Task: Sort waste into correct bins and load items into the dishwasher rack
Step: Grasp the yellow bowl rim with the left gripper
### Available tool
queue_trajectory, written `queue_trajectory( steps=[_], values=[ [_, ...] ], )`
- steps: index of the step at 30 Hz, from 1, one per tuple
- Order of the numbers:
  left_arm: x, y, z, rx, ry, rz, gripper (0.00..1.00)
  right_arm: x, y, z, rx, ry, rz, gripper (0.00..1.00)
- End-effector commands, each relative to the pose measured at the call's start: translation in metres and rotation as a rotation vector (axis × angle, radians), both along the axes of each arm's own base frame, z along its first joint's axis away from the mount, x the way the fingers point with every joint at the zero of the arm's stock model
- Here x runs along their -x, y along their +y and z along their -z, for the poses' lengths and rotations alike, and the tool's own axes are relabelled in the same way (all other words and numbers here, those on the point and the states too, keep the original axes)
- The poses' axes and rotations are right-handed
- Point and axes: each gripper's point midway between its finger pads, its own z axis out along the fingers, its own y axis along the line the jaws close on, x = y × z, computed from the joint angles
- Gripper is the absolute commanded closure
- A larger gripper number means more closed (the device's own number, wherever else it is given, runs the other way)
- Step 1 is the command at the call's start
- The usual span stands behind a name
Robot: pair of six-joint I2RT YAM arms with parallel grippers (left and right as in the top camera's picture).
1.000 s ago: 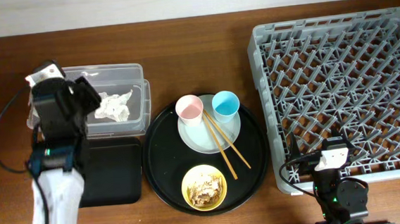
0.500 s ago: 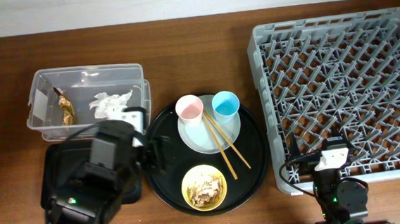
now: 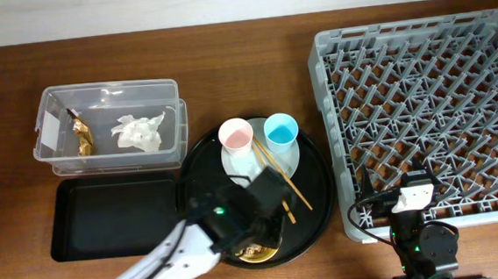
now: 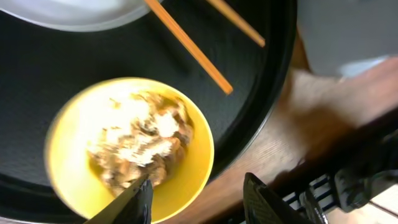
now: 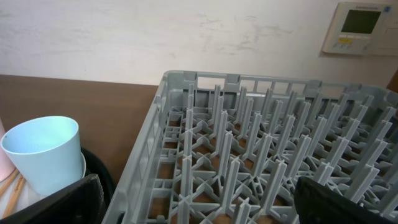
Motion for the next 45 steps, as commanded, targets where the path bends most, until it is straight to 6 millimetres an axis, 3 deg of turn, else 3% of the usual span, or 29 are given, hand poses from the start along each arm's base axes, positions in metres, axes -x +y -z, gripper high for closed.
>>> queue_trajectory(
  steps=[1, 4, 9, 15, 29, 45],
  values=[
    [0.021, -0.016, 0.017, -0.035, 0.041, 0.058, 0.53, 0.000, -0.001, 0.003, -0.001, 0.005, 0.007, 0.01],
    [0.030, -0.022, 0.024, -0.055, 0.042, 0.095, 0.54, 0.000, -0.001, 0.003, -0.001, 0.005, 0.007, 0.02],
    [0.028, -0.024, 0.039, -0.088, 0.056, 0.096, 0.55, 0.000, -0.001, 0.003, -0.001, 0.005, 0.007, 0.02],
    [0.017, -0.026, 0.050, -0.119, 0.018, 0.082, 0.76, 0.000, -0.001, 0.003, -0.001, 0.005, 0.007, 0.01],
    [0.019, -0.027, 0.074, -0.169, 0.055, 0.067, 0.76, 0.000, -0.001, 0.003, -0.001, 0.005, 0.007, 0.02],
    [0.018, -0.026, 0.079, -0.184, 0.061, 0.056, 0.82, 0.000, -0.001, 0.003, -0.001, 0.005, 0.007, 0.01]
  ],
)
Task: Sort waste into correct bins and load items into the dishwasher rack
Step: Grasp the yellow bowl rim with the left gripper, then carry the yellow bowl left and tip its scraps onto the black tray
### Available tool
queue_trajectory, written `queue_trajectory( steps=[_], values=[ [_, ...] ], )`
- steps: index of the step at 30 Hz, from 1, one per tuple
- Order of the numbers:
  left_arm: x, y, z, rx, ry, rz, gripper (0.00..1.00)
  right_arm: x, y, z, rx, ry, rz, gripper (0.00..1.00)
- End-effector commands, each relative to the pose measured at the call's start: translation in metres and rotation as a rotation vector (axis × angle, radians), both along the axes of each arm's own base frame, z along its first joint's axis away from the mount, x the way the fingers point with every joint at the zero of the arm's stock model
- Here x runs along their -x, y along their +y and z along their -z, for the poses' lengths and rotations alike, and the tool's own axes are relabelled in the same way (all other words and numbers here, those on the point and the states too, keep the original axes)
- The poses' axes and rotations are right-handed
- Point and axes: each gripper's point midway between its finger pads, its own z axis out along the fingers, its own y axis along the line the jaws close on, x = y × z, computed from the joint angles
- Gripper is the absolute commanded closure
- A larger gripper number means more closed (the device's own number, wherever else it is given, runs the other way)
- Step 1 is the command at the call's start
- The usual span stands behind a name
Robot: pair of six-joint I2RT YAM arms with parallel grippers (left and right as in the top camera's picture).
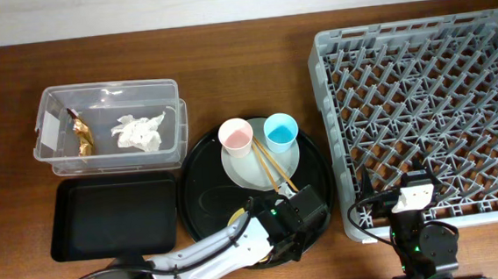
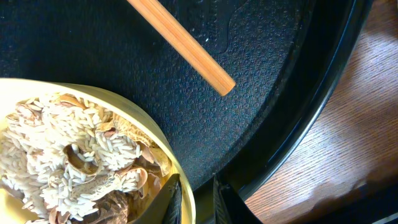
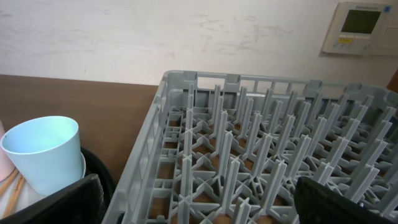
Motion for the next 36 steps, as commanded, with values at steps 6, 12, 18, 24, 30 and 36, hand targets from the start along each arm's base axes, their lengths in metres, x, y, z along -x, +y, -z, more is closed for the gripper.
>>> queue_trajectory(
  steps=[6, 12, 18, 24, 30, 36],
  values=[
    [-0.007, 0.008, 0.011, -0.017, 0.049, -0.068, 0.99, 0.000, -0.001, 0.003, -0.001, 0.006, 0.007, 0.01],
    [-0.022, 0.013, -0.009, -0.049, -0.010, -0.091, 0.99, 0.000, -0.001, 0.003, -0.001, 0.005, 0.007, 0.01],
    [-0.073, 0.052, -0.087, -0.070, -0.220, -0.184, 1.00, 0.000, -0.001, 0.003, -0.001, 0.005, 0.007, 0.02],
    [-0.121, 0.129, -0.142, 0.033, -0.326, -0.453, 1.00, 0.000, -0.001, 0.003, -0.001, 0.005, 0.007, 0.02],
    [-0.137, 0.219, -0.167, 0.204, -0.273, -0.612, 1.00, 0.000, -0.001, 0.003, -0.001, 0.005, 0.007, 0.02],
    [-0.138, 0.289, -0.156, 0.406, -0.229, -0.778, 1.00, 0.000, -0.001, 0.003, -0.001, 0.005, 0.007, 0.01]
  ],
)
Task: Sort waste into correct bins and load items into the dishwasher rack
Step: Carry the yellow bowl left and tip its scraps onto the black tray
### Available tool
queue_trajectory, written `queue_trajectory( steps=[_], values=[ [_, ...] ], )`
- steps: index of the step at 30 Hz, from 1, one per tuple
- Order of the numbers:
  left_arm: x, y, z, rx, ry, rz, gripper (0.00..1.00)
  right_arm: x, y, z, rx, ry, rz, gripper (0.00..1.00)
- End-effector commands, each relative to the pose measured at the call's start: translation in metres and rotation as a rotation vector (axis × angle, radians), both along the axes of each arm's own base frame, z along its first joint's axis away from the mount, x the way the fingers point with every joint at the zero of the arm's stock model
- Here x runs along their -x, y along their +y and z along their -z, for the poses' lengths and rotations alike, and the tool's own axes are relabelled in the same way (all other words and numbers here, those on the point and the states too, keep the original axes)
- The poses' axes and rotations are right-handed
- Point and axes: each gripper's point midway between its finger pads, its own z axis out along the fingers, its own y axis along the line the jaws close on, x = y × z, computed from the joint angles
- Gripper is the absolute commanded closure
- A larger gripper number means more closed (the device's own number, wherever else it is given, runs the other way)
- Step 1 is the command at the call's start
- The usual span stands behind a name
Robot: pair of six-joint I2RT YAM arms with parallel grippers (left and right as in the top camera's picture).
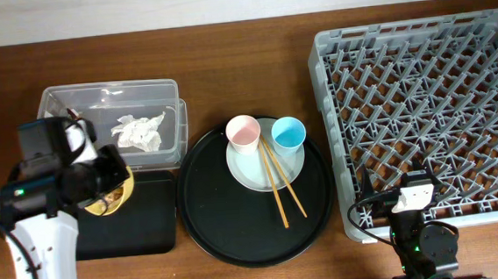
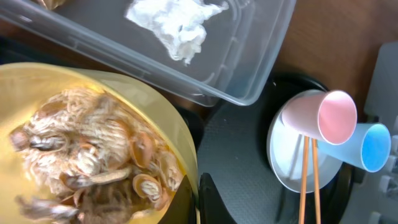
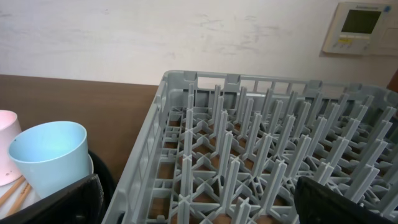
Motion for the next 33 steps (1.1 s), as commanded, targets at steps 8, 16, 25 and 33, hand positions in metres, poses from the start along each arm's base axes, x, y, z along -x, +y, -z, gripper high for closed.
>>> queue_trajectory(
  steps=[8, 16, 25, 33],
  values=[
    [0.003, 0.023, 0.020, 0.441, -0.317, 0.074, 1.00, 0.000, -0.001, 0.003, 0.000, 0.006, 0.006, 0.02],
    [0.018, 0.037, 0.014, 0.627, -0.578, 0.081, 1.00, 0.000, -0.001, 0.003, 0.000, 0.005, 0.007, 0.02],
    [0.031, 0.068, -0.008, 0.641, -0.729, 0.023, 1.00, 0.000, -0.001, 0.003, 0.000, 0.005, 0.006, 0.02],
    [0.034, 0.074, -0.009, 0.642, -0.745, 0.004, 1.00, 0.000, -0.001, 0.003, 0.000, 0.006, 0.007, 0.02]
  ],
)
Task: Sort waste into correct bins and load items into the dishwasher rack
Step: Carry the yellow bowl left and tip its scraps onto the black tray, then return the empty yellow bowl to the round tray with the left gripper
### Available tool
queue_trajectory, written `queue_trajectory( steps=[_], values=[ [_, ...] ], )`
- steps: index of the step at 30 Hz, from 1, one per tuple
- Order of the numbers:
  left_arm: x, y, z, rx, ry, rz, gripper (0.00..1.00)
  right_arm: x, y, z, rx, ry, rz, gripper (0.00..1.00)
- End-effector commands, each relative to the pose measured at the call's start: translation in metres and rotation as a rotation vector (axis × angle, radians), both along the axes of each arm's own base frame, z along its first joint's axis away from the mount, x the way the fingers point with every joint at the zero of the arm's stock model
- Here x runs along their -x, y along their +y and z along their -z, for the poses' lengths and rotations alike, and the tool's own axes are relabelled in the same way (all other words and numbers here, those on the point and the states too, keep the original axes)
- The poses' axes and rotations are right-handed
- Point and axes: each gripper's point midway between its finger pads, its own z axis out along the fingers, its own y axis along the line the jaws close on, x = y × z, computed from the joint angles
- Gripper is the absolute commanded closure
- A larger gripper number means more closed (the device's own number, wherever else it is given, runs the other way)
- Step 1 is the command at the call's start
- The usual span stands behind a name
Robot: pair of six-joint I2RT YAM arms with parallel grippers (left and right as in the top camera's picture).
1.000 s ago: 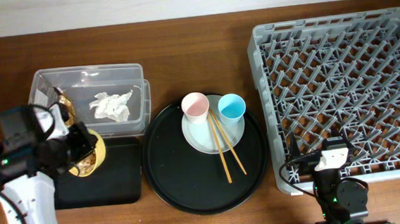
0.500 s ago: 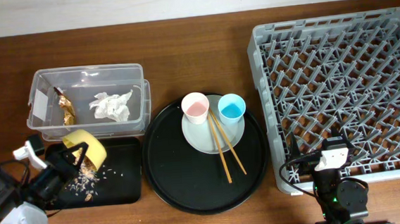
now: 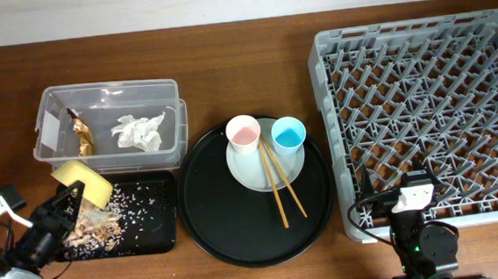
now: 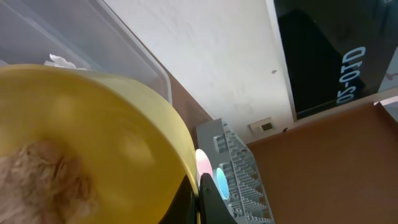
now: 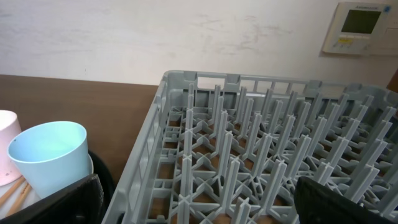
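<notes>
A yellow bowl [image 3: 85, 180] is tipped on its side above the black rectangular tray [image 3: 155, 243]. My left gripper [image 3: 74, 195] is shut on its rim. Rice and food scraps [image 3: 97, 225] lie scattered on that tray. The left wrist view is mostly filled by the bowl [image 4: 93, 137], with some food residue [image 4: 34, 180] still inside and the gripper [image 4: 196, 198] pinching the rim. My right gripper [image 3: 414, 200] stands open at the front edge of the grey dishwasher rack [image 3: 422, 101]; its fingers [image 5: 53, 202] are spread wide with nothing between them.
A clear bin [image 3: 107, 125] holds a crumpled tissue [image 3: 138, 130] and a wrapper [image 3: 81, 134]. The round black tray [image 3: 211, 230] carries a white plate [image 3: 251, 170], a pink cup [image 3: 242, 133], a blue cup [image 3: 288, 136] and chopsticks [image 3: 281, 188].
The bowl was held nearly level and full over the left end of the black rectangular tray. Now it is tipped on its side and the food lies on the tray. The right arm is unchanged.
My left gripper was open over the full yellow bowl on the round tray, then shut on its rim. Later the bowl hung over the black rectangular tray, the plate and cups shifted slightly. Now most of its food is on that tray.
</notes>
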Motion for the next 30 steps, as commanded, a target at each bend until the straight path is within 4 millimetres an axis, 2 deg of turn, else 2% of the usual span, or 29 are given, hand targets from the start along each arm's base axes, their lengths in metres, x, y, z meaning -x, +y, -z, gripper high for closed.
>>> queue_trajectory(
  steps=[1, 4, 8, 10, 17, 18, 20, 22, 25, 27, 30],
  values=[
    [0.004, -0.006, -0.008, 0.026, -0.057, 0.024, 1.00, 0.000, -0.001, 0.003, -0.001, 0.005, 0.007, 0.02],
    [0.007, -0.013, -0.019, 0.124, -0.087, 0.053, 1.00, 0.000, -0.001, 0.003, -0.001, 0.005, 0.007, 0.02],
    [0.008, -0.013, -0.017, 0.175, -0.055, 0.049, 1.00, 0.000, -0.001, 0.003, -0.001, 0.006, 0.007, 0.02],
    [0.006, -0.010, -0.017, 0.129, -0.077, 0.050, 1.00, 0.000, -0.001, 0.003, -0.001, 0.005, 0.007, 0.01],
    [0.006, -0.011, -0.016, 0.248, -0.011, 0.043, 1.00, 0.000, -0.001, 0.003, -0.001, 0.005, 0.007, 0.02],
    [0.004, -0.007, -0.017, 0.202, -0.039, 0.047, 1.00, 0.000, -0.001, 0.003, -0.001, 0.005, 0.007, 0.02],
    [0.005, -0.009, -0.016, 0.296, 0.018, 0.039, 1.00, 0.000, -0.001, 0.003, -0.001, 0.005, 0.007, 0.02],
    [0.000, -0.001, -0.015, 0.205, -0.016, 0.034, 0.99, 0.000, -0.001, 0.003, -0.001, 0.006, 0.007, 0.02],
    [-0.004, 0.003, -0.012, 0.203, -0.014, 0.036, 0.95, 0.000, -0.001, 0.003, -0.001, 0.005, 0.007, 0.01],
    [-0.009, -0.008, -0.007, 0.179, 0.020, 0.061, 0.99, 0.000, -0.001, 0.003, -0.001, 0.005, 0.007, 0.02],
    [-0.023, -0.044, 0.003, 0.067, 0.166, 0.084, 0.99, 0.000, -0.001, 0.003, -0.001, 0.005, 0.007, 0.01]
  ],
)
